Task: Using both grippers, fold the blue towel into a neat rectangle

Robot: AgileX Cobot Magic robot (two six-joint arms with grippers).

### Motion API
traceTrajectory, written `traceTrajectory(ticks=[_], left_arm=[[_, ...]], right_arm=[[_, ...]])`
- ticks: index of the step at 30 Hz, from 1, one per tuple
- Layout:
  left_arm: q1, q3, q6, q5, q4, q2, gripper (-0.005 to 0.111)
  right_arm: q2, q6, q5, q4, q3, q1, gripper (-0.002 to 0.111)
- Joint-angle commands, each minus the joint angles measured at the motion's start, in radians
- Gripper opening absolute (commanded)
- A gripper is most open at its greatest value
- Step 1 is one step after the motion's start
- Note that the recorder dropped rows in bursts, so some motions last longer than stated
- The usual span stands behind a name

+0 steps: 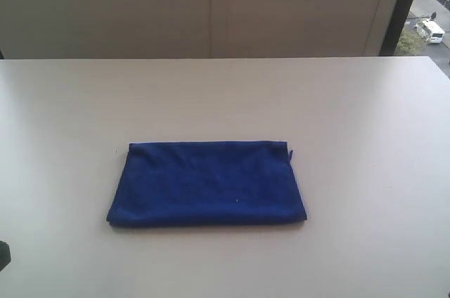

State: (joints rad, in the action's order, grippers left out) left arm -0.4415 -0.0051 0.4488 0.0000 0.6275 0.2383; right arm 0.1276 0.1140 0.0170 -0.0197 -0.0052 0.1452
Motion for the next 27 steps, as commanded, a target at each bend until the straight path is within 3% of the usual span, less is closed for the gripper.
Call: traceTrajectory(ticks=[1,27], left_arm=[[0.000,0.005,0.004,0.000,0.015,-0.006,0.000],[0.000,0.005,0.004,0.000,0.015,-0.006,0.000]], right_arm=[[-0.028,0.004,-0.010,0.002,0.005,-0.008,0.000],[-0.128,0.004,-0.010,0.002,0.005,-0.048,0.000]])
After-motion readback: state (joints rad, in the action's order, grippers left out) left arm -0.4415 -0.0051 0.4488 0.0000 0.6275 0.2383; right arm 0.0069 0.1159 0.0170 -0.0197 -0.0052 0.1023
